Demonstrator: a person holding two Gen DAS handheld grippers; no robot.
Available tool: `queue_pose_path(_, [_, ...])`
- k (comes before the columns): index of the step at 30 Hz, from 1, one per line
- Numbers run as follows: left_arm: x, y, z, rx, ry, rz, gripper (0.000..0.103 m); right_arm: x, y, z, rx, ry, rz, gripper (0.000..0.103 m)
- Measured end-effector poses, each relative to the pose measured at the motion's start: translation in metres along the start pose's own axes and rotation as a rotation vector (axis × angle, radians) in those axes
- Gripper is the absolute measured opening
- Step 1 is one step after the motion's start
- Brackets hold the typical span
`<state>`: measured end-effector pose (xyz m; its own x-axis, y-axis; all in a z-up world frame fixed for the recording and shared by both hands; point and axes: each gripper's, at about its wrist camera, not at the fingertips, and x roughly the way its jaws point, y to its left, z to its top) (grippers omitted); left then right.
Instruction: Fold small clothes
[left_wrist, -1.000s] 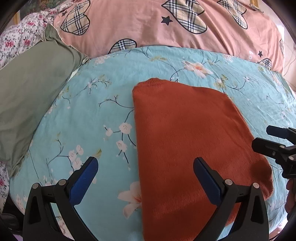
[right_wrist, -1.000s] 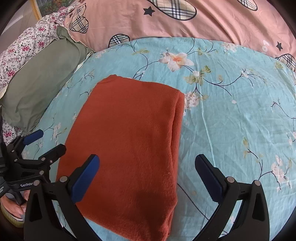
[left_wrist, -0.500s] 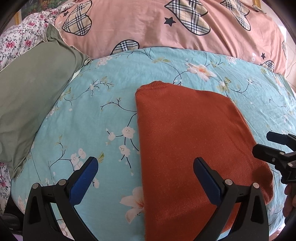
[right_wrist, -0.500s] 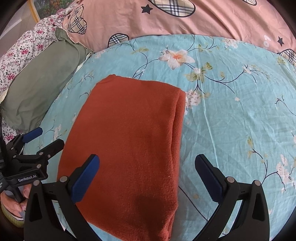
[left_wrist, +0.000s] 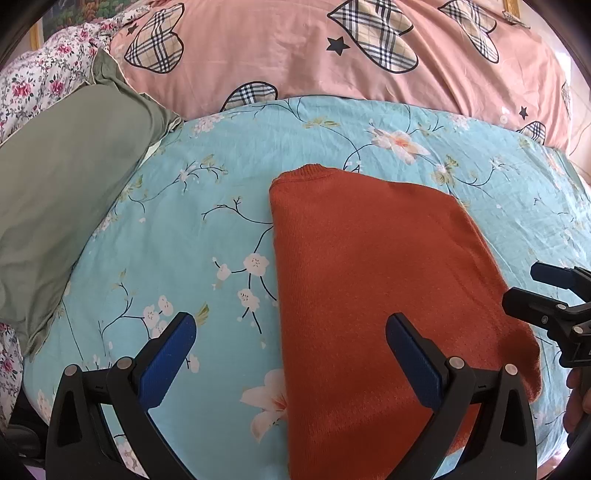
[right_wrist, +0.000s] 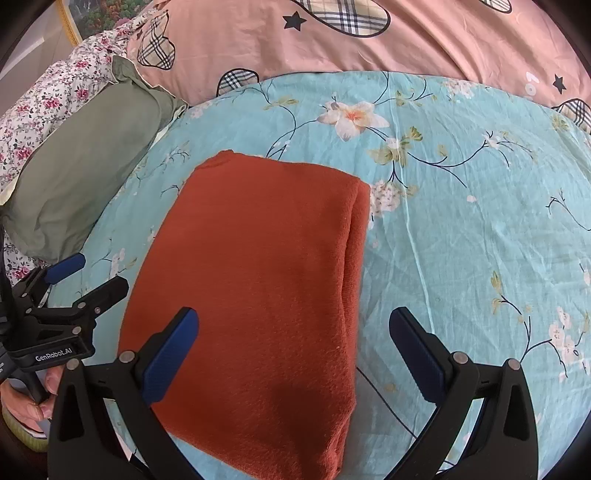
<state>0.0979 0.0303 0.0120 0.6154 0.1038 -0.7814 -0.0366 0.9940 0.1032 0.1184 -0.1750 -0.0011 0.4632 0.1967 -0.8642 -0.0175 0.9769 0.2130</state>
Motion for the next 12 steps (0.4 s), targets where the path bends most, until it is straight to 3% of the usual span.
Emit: queue_pose_path(12, [-0.005, -0.0017, -0.0004, 0.006, -0.011, -0.012, 0.103, -0.0046, -0.001, -0.0005, 0.006, -0.007, 0.001, 0.103])
